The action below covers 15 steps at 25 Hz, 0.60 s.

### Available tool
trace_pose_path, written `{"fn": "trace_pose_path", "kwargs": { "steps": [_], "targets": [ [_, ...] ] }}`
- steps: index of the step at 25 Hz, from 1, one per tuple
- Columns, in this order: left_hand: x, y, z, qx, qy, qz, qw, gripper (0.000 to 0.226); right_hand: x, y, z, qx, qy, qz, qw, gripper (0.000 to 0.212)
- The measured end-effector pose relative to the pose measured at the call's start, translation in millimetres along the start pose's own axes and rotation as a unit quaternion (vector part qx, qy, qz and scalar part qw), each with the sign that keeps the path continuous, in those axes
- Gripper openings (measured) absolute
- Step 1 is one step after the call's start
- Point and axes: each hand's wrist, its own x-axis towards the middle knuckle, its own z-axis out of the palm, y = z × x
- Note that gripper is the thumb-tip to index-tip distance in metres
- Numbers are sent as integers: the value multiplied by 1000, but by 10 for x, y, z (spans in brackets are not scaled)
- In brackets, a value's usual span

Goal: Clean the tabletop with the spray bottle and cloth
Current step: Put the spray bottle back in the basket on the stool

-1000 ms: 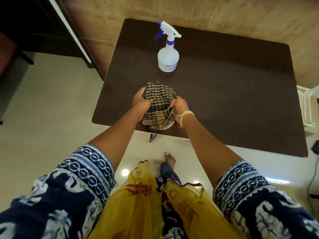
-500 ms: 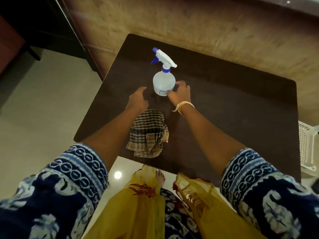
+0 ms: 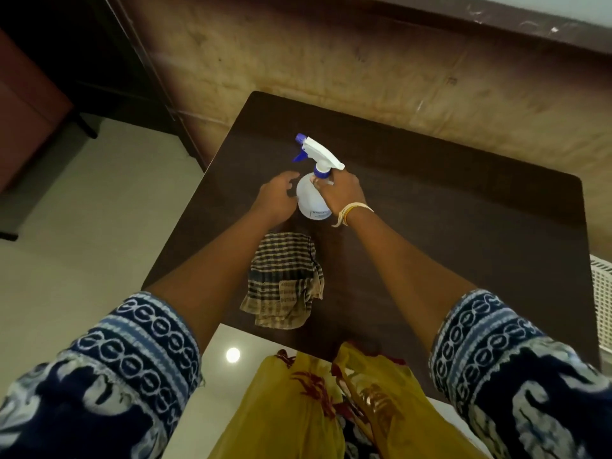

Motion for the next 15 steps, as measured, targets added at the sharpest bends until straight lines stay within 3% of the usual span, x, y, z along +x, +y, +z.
{"fn": "trace_pose_path", "kwargs": {
  "steps": [7, 15],
  "targets": [
    [-430, 59, 128, 32, -25, 45, 998, 55, -685, 254, -243, 77, 50, 42, 995, 38],
    [-783, 616, 1000, 99, -81, 99, 987, 52, -1340, 942, -1149, 146, 96, 67, 982, 32]
  ]
}}
